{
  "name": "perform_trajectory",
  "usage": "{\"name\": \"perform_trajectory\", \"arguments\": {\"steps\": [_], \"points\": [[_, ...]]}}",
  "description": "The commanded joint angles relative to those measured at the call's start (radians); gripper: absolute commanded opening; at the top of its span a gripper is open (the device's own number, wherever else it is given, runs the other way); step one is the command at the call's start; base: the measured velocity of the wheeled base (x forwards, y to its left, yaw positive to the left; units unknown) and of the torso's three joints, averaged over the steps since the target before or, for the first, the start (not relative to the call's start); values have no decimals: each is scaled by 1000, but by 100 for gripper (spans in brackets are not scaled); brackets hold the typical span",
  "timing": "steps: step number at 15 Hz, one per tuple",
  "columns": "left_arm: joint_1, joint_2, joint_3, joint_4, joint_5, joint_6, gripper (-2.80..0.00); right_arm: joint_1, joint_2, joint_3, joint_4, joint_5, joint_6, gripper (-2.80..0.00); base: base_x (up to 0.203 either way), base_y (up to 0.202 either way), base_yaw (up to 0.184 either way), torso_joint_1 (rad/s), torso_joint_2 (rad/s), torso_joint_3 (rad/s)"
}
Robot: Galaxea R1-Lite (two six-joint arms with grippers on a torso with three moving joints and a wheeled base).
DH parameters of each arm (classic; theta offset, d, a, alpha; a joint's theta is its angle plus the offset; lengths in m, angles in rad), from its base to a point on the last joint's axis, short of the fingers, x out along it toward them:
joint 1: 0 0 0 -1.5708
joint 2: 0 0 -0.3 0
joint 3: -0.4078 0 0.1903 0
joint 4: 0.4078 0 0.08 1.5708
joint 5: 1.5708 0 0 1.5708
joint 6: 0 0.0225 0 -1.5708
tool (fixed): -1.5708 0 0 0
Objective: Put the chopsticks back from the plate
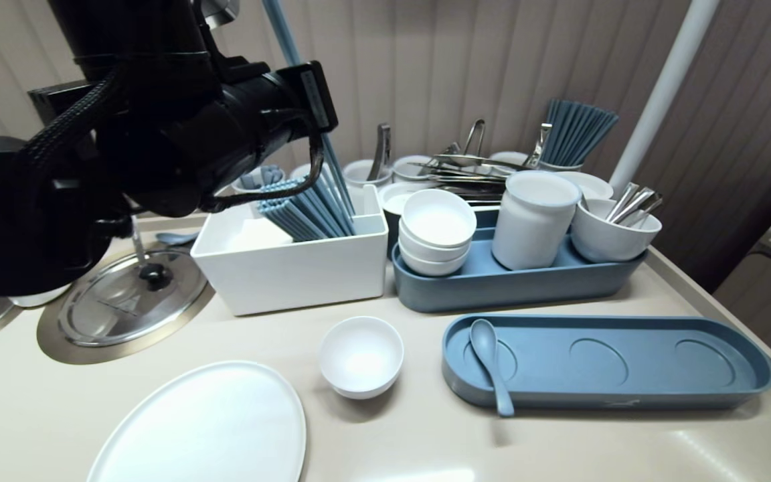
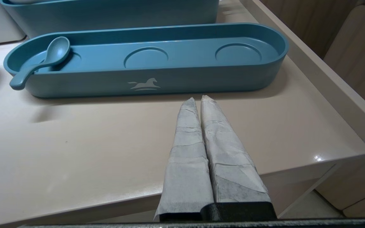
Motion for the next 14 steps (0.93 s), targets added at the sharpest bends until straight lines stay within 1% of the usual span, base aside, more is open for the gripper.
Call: {"name": "perform_trajectory", "arguments": {"steps": [1, 4, 14], "points": [[-3, 97, -79, -10, 33, 2, -280, 0, 1, -1, -1, 0, 0, -280, 0, 0, 0, 0, 0, 0], [-3, 186, -140, -19, 53, 34, -280, 0, 0, 0, -1, 0, 0, -280, 0, 0, 0, 0, 0, 0], [23, 242, -140, -20, 55, 36, -280, 0, 1, 0, -1, 0, 0, -280, 0, 0, 0, 0, 0, 0]]}}
